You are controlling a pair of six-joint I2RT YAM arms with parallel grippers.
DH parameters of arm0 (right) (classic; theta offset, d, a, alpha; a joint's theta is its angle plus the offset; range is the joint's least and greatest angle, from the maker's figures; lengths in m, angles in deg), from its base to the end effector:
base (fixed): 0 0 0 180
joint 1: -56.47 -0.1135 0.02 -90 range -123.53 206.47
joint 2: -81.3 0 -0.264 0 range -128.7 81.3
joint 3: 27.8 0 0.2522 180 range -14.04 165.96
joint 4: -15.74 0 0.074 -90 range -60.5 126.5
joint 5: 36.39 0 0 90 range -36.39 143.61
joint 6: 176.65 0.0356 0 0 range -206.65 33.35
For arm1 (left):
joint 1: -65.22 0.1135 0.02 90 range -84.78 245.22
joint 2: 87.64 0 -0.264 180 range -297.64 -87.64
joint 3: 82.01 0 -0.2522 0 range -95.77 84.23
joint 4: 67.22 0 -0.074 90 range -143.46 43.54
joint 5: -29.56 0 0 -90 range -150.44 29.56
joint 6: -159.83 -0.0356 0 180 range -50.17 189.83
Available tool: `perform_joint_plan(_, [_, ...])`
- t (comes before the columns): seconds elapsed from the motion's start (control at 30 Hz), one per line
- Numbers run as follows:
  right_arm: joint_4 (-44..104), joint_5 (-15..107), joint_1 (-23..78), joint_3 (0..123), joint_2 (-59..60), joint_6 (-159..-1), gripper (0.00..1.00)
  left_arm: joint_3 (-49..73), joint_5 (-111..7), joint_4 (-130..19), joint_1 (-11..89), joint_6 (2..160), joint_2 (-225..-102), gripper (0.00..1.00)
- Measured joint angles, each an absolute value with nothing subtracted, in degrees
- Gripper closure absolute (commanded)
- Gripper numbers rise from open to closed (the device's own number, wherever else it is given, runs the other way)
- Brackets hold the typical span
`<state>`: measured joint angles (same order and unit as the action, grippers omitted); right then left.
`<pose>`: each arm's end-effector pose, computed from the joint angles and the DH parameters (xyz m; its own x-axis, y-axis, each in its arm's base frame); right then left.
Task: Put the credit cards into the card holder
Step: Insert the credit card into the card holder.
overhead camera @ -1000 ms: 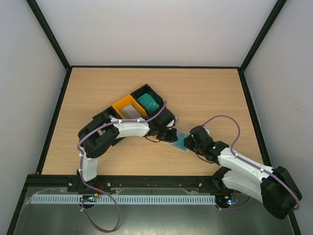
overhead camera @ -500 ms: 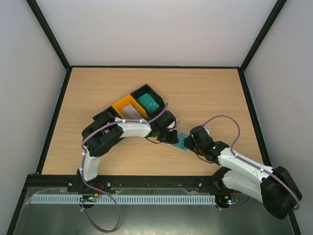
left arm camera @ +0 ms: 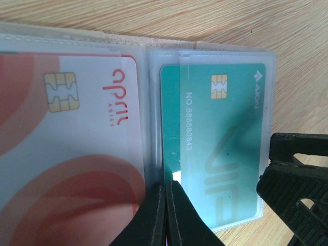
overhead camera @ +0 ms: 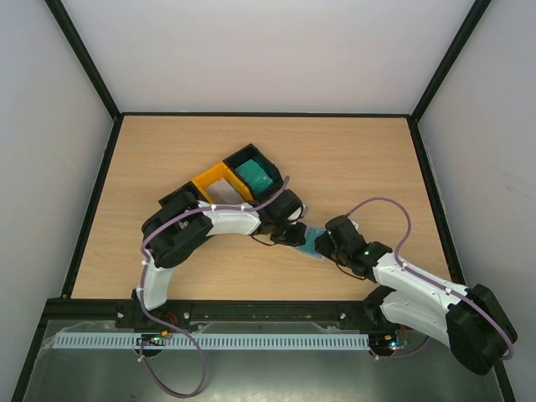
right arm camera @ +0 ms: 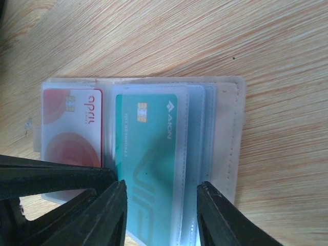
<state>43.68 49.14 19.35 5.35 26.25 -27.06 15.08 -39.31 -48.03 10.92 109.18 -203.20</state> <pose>0.1366 0.1068 0.1521 -0.8619 0.4260 -0.2751 0.2007 0.7848 0.5863 0.2303 -0.3425 0.1313 -0.9175 0.2633 -0.2981 0.3953 0.6859 -0.6109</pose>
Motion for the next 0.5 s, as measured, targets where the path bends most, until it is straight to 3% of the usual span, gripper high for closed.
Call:
perform_joint_plan(0.17, [42.67,48.33,19.35,5.35,26.12,-27.10,0.72,15.17,-39.31,-48.12,10.94,109.27,-203.20,0.98])
perform_joint_plan(0.5, [42.26,48.07,19.35,5.35,24.85,-26.82,0.67,15.19,-39.29,-48.18,11.26,109.31,-203.20,0.98])
